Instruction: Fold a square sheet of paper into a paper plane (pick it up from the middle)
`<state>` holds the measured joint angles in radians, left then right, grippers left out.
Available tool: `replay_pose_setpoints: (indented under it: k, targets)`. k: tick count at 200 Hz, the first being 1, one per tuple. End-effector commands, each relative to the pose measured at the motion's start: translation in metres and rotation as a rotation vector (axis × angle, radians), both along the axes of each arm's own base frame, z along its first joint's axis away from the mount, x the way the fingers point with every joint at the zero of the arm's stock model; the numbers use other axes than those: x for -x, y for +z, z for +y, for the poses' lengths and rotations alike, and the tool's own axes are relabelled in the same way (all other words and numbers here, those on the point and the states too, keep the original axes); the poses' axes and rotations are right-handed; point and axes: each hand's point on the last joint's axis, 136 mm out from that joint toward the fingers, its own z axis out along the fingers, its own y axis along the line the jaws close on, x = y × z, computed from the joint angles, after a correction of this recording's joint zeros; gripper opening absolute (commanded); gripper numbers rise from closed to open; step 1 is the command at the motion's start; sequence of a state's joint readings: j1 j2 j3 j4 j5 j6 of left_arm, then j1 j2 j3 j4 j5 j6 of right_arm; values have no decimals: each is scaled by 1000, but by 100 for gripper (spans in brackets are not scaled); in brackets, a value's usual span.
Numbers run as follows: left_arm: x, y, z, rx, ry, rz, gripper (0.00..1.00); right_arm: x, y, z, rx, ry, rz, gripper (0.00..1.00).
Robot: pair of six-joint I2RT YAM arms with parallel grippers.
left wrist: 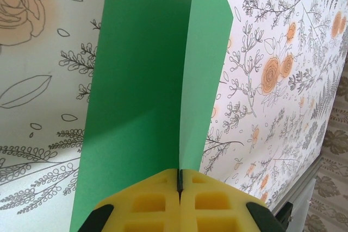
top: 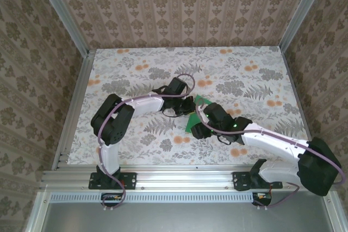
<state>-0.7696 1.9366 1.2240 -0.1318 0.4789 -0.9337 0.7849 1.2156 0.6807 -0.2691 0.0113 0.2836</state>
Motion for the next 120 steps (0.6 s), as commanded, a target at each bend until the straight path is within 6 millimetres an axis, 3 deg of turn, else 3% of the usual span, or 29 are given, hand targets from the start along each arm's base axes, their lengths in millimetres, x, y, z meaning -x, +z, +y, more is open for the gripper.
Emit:
replay_pose_setpoints:
  k: [1, 48, 75, 90, 120]
  targets:
    - [-2, 0, -1, -2, -17, -1, 2, -18, 7, -5, 129, -28, -115, 61]
    - [-1, -1, -3, 1, -18, 3, 2, -17, 2, 17, 169, 37, -110, 66]
    - [-1, -1, -3, -1, -18, 3, 3, -17, -3, 19, 204, 34, -106, 65]
    - [-1, 0, -4, 1, -19, 4, 3, -19, -15, 16, 257, 25, -93, 63]
    - [0, -1, -3, -3, -20, 5, 3, -22, -14, 10, 299, 7, -101, 51]
